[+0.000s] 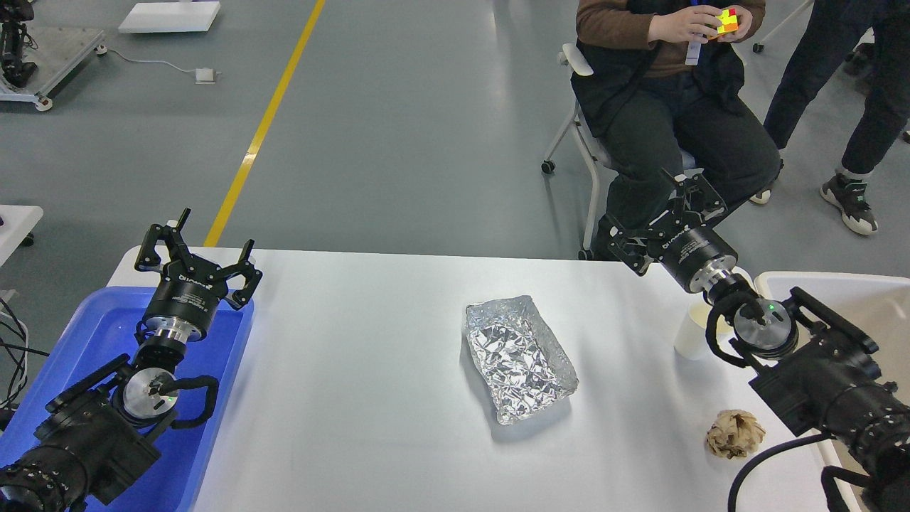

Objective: Tidy desktop

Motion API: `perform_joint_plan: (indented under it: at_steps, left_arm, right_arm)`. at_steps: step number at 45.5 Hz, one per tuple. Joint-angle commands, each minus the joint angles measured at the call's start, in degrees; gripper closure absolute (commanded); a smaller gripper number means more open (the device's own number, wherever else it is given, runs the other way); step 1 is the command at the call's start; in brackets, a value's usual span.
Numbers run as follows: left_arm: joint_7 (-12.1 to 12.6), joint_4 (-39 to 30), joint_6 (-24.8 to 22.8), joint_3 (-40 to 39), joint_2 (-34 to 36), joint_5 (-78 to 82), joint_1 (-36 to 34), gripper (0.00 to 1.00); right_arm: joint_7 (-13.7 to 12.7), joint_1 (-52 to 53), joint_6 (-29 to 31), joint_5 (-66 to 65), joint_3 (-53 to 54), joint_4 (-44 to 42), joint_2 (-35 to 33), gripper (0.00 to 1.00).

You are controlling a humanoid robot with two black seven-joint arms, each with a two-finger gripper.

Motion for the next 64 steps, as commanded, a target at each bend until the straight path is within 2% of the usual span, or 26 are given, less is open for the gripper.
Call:
perform_joint_plan:
  at_steps: [1,12,19,28,35,44,49,52,57,64]
  left_arm:
    - [-0.1,0.0,0.0,0.0,0.0,0.0,0.0,0.0]
    - [0.0,0.0,-0.1,-0.1,0.0,0.0,0.0,0.0]
    - [0.0,0.0,-0.1,-0.1,0.0,0.0,0.1,0.0]
    - [0.0,0.0,-0.1,-0.1,0.0,0.0,0.1,0.0]
    - [0.0,0.0,-0.1,-0.1,0.1,0.0,0.1,0.0]
    - [0.0,0.0,-0.1,-0.1,0.1,0.0,0.1,0.0]
    - [0.0,0.0,-0.1,-0.1,0.1,0.1,0.1,0.0]
    - [0.0,0.0,-0.1,-0.1,0.1,0.0,0.1,0.0]
    - [0.0,0.0,0.0,-0.1,0.0,0.1,0.1,0.0]
    - [0.0,0.0,0.0,-0.1,0.1,0.0,0.1,0.0]
  right_arm:
    - [0.0,-0.5,-0.5,-10.0,-1.2,7.7,-4.1,0.0]
    - [0.0,-0.6,-6.9,-22.0,-1.7,20.2,-8.8,0.0]
    - [0.0,1.0,-10.1,-30.9,-6.4,26.7,-14.4,0.0]
    - [0.0,11.8,-11.2,-41.0,-23.5,26.8,-24.3,0.0]
    - [0.3,17.8,-11.2,-50.6,-34.5,26.1,-29.5,0.0]
    - [4.4,19.4,-12.3,-62.8,-46.1,23.2,-32.6,0.0]
    - [8.4,19.4,-14.4,-67.7,-52.7,20.1,-32.9,0.0]
    - [9.9,19.2,-16.4,-68.2,-56.5,19.0,-32.9,0.0]
    - [11.3,18.8,-20.5,-68.2,-61.8,18.8,-32.5,0.0]
    - [11.3,18.2,-25.4,-69.3,-66.3,18.6,-32.1,0.0]
